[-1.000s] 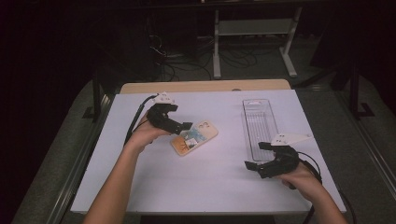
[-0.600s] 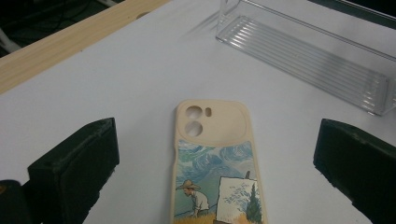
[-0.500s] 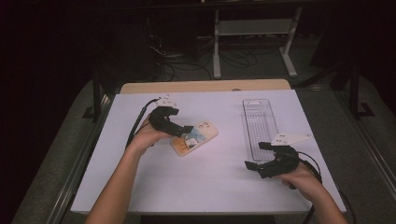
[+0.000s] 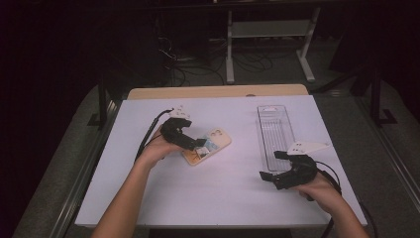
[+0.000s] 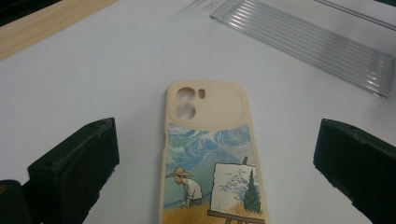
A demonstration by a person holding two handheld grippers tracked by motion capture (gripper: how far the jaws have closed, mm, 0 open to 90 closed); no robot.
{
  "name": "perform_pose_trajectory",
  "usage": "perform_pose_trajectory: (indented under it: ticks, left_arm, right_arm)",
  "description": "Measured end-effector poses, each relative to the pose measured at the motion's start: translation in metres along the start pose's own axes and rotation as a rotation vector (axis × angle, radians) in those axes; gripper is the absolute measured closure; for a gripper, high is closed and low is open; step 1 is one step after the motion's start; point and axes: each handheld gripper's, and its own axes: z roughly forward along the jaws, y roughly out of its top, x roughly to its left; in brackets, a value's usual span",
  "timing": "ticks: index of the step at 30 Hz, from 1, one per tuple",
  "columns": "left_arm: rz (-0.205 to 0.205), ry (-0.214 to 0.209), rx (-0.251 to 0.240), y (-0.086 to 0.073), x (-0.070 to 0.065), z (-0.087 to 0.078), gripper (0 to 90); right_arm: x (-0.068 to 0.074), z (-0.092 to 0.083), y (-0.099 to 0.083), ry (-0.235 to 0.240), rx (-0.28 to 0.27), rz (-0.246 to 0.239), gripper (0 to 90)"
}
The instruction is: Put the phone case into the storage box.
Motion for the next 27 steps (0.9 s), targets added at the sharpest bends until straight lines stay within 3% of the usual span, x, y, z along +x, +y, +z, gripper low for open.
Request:
perform_pose_trajectory:
  ticks: [13,16,17,18,20,23,24,25,26,27]
  left_arm:
    - [-0.007,-0.007,0.022,-0.008,-0.002,0.009,0.0]
    - [0.017,-0.001,0.045,-0.010,-0.001,0.012,0.0]
    - [0.002,-0.004,0.043,-0.011,-0.003,0.014,0.0]
    - [0.019,0.001,0.052,-0.010,-0.002,0.014,0.0]
    - [0.013,0.001,0.053,-0.012,-0.003,0.017,0.0]
    - [0.047,0.006,0.085,-0.013,-0.002,0.018,0.0]
    - [0.049,0.007,0.080,-0.013,-0.002,0.019,0.0]
    - [0.023,0.004,0.076,-0.015,-0.003,0.021,0.0]
    - [0.045,0.005,0.089,-0.015,-0.002,0.021,0.0]
    - [0.038,0.007,0.089,-0.017,-0.002,0.023,0.0]
  right_arm:
    - [0.000,0.000,0.000,0.000,0.000,0.000,5.7]
    - [0.000,0.000,0.000,0.001,0.000,-0.001,5.7]
    - [0.000,0.000,0.000,0.000,0.000,-0.001,5.7]
    - [0.000,0.000,0.000,0.000,0.000,0.000,5.7]
    - [0.000,0.000,0.000,0.000,-0.001,-0.001,5.7]
    - [0.000,0.000,0.000,0.001,-0.001,0.000,5.7]
    - [0.000,0.000,0.000,0.000,-0.001,-0.001,5.7]
    - [0.000,0.000,0.000,0.001,-0.001,0.000,5.7]
    - [0.000,0.000,0.000,0.000,-0.001,-0.001,5.7]
    - [0.000,0.000,0.000,0.001,-0.001,-0.001,5.7]
